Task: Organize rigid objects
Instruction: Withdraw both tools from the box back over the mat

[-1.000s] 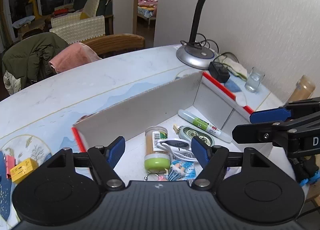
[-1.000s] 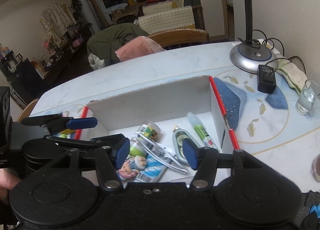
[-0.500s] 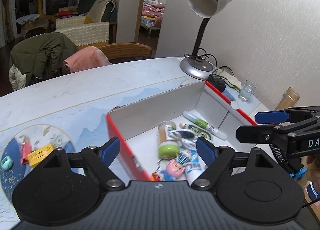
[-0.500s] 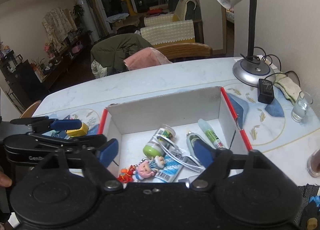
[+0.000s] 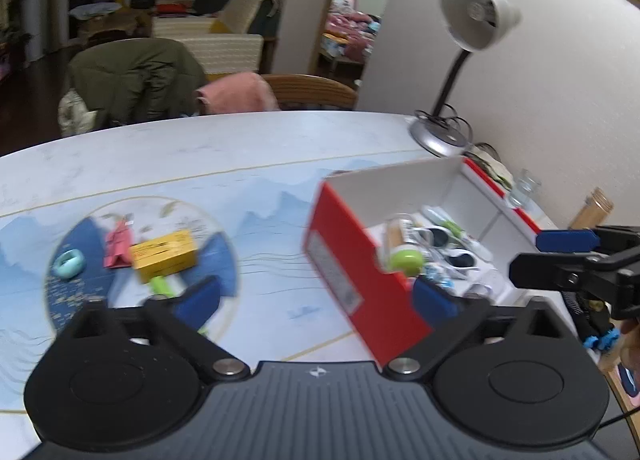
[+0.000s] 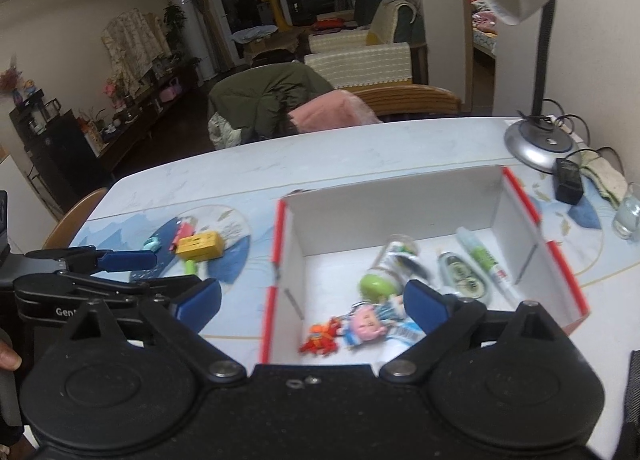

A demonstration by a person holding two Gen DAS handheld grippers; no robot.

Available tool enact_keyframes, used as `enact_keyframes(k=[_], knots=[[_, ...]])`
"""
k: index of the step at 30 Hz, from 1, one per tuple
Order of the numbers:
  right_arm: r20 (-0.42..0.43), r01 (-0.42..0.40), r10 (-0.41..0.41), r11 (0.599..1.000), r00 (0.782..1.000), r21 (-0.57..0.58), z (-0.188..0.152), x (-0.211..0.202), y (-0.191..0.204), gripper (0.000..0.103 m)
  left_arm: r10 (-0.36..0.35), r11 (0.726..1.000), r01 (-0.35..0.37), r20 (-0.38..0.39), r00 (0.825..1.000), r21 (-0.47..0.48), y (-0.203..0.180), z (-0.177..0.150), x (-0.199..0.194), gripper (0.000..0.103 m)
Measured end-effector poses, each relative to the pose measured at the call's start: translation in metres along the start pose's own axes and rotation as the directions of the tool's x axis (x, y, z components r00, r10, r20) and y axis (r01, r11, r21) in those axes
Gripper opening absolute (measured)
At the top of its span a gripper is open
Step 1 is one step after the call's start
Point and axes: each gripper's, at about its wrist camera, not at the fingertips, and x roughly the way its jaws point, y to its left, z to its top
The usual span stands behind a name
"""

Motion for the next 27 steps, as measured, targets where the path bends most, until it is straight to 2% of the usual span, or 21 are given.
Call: enact_keyframes(k=[7, 13, 21, 27], knots=[[0.001, -0.021, 0.021, 0.999, 1.000, -0.048, -0.008, 0.011, 0.047, 0.103, 0.057, 0.997, -0.057, 0.005, 0.998, -0.060, 0.060, -0.014, -0.016, 0.103], [-0.036, -0.035, 0.033, 0.996, 0.999, -0.078, -0.013, 0.029, 0.086, 0.103, 0.108, 0.991, -0.108, -0.012, 0.994, -0.073, 0.109, -0.026, -0.022, 0.103], [-0.077, -0.042, 0.034, 0.994, 0.996, -0.101, -0.015, 0.060, 0.125, 0.103, 0.173, 0.980, -0.174, -0.014, 0.985, -0.101, 0.161, -0.033, -0.016, 0.103], [-0.123, -0.042, 0.027, 0.991, 0.992, -0.127, -0.012, 0.091, 0.146, 0.103, 0.213, 0.971, -0.215, -0.022, 0.977, -0.102, 0.190, -0.033, 0.006, 0.103]])
